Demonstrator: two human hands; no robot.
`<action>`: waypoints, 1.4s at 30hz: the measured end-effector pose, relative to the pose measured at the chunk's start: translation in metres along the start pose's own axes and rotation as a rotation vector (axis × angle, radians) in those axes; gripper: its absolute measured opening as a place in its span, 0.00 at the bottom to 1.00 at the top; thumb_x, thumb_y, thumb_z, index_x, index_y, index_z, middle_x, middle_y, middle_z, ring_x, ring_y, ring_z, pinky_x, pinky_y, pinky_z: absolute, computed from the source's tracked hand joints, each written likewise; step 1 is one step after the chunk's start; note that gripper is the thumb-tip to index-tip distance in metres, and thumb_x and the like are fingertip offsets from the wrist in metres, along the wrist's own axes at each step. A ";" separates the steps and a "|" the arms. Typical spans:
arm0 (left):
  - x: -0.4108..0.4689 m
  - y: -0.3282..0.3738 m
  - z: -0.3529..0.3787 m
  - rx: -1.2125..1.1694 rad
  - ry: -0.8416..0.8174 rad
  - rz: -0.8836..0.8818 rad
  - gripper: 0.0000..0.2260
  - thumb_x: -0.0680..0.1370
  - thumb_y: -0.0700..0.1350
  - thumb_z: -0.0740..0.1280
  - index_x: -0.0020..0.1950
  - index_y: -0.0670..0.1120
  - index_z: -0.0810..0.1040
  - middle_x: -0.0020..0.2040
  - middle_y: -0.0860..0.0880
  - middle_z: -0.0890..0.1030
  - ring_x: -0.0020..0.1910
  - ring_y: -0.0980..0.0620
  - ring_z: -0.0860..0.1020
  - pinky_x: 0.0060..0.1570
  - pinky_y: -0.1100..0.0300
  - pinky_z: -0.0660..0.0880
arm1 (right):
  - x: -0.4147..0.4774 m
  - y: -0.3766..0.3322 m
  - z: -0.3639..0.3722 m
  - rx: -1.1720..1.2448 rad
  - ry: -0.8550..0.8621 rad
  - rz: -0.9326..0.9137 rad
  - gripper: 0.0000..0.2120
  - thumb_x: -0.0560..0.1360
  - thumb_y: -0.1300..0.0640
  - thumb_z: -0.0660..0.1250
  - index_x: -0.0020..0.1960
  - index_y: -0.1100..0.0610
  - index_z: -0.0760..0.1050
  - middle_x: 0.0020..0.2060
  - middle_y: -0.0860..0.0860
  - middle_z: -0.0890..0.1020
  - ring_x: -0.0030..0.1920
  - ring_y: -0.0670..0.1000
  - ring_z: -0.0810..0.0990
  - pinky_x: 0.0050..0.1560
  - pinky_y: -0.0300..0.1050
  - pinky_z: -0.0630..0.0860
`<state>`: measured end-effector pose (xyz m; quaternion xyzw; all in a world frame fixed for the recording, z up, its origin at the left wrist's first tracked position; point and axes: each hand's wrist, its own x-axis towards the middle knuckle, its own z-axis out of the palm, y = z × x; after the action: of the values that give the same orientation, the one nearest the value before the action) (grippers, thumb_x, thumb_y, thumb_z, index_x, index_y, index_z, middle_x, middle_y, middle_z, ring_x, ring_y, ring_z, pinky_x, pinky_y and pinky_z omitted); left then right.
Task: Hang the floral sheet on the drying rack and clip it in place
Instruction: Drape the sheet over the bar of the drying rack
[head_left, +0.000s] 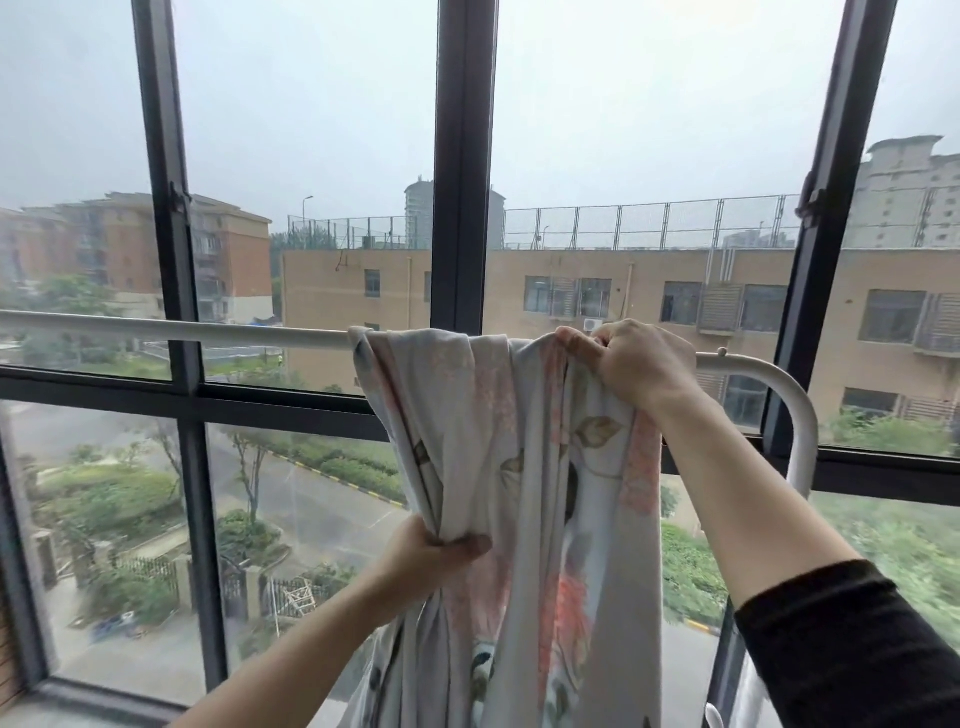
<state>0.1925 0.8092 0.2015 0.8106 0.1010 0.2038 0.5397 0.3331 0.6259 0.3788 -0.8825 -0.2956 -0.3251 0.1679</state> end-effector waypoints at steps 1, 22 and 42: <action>0.001 -0.001 0.001 0.006 0.018 -0.007 0.05 0.73 0.44 0.73 0.47 0.50 0.79 0.45 0.50 0.83 0.45 0.54 0.81 0.42 0.64 0.77 | 0.000 0.000 0.000 -0.002 0.001 0.000 0.32 0.75 0.28 0.46 0.40 0.51 0.78 0.40 0.50 0.82 0.47 0.55 0.79 0.44 0.46 0.68; 0.003 0.105 -0.120 0.019 0.095 0.207 0.06 0.78 0.41 0.67 0.49 0.53 0.78 0.46 0.55 0.82 0.48 0.56 0.81 0.39 0.71 0.77 | 0.000 0.004 0.001 0.014 -0.015 0.063 0.28 0.80 0.36 0.50 0.31 0.50 0.73 0.33 0.47 0.79 0.41 0.54 0.79 0.43 0.48 0.73; 0.128 0.175 -0.113 0.658 -0.045 0.076 0.24 0.79 0.62 0.57 0.54 0.44 0.82 0.57 0.46 0.82 0.58 0.47 0.78 0.64 0.50 0.71 | -0.002 -0.001 -0.021 0.067 -0.005 0.199 0.20 0.80 0.39 0.55 0.39 0.48 0.77 0.37 0.46 0.79 0.42 0.50 0.78 0.40 0.44 0.68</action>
<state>0.2477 0.8830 0.4284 0.9489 0.1194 0.1624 0.2430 0.3212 0.6159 0.3934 -0.9022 -0.2175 -0.2946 0.2279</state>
